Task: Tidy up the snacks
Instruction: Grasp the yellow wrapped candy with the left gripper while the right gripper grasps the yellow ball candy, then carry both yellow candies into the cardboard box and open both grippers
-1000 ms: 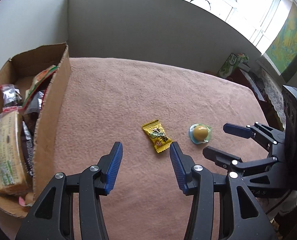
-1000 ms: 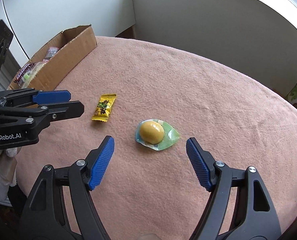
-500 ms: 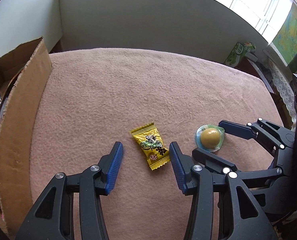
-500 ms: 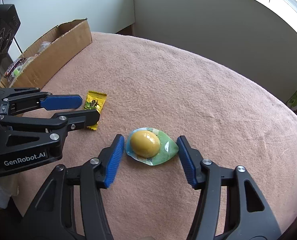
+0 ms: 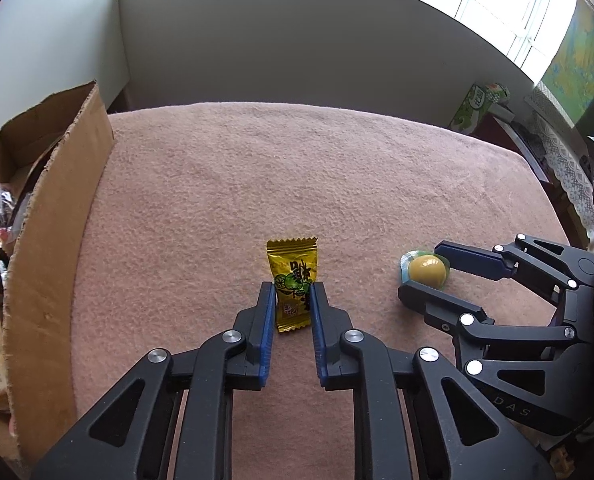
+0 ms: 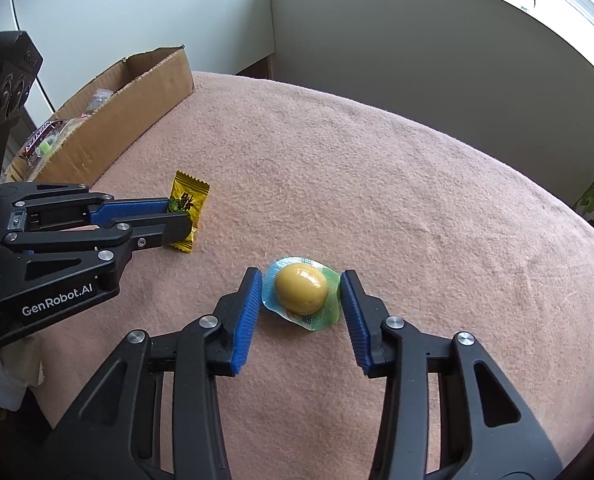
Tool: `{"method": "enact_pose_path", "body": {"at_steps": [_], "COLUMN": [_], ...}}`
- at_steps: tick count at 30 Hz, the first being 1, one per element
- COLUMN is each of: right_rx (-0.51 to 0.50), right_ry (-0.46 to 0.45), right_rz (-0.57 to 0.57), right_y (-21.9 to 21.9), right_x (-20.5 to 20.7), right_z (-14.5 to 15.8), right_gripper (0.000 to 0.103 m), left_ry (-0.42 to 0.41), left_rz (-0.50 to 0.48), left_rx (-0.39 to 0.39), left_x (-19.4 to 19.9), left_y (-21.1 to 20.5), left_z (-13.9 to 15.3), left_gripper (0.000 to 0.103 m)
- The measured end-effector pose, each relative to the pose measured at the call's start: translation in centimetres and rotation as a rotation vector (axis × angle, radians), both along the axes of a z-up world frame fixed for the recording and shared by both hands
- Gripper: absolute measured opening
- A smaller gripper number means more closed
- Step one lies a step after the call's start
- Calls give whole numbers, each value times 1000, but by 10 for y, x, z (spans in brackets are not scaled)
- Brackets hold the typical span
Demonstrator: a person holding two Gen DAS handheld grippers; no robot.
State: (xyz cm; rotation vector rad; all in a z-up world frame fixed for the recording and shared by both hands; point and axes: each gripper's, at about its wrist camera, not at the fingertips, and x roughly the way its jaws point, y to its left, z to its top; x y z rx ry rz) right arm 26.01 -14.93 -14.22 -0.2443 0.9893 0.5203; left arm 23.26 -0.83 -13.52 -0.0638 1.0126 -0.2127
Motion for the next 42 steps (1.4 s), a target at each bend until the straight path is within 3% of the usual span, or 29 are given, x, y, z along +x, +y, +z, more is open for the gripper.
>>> {"method": "enact_pose_path", "body": {"at_steps": [8,25,34,42], "right_rx": [19,54,95,140], "right_ry": [-7,-63,-132,-134], "right_rz": [-1,-12,75,163], "right_y": [-2,-5,47,113], "right_x": [-7,-21,-21,-20], "right_z": [7,43,88,101], "right_gripper": [28,27,27,28], "left_ry": [-30,-97,-141,-183], "left_rz": [-5,26,90,162], "left_rx": [-9,-41,-11,18], "left_x": [-6,-28,-44,-58], "left_y": [-1,32,76,124], "left_z": [7,40,60,72], "left_gripper": [13,13,13,13]}}
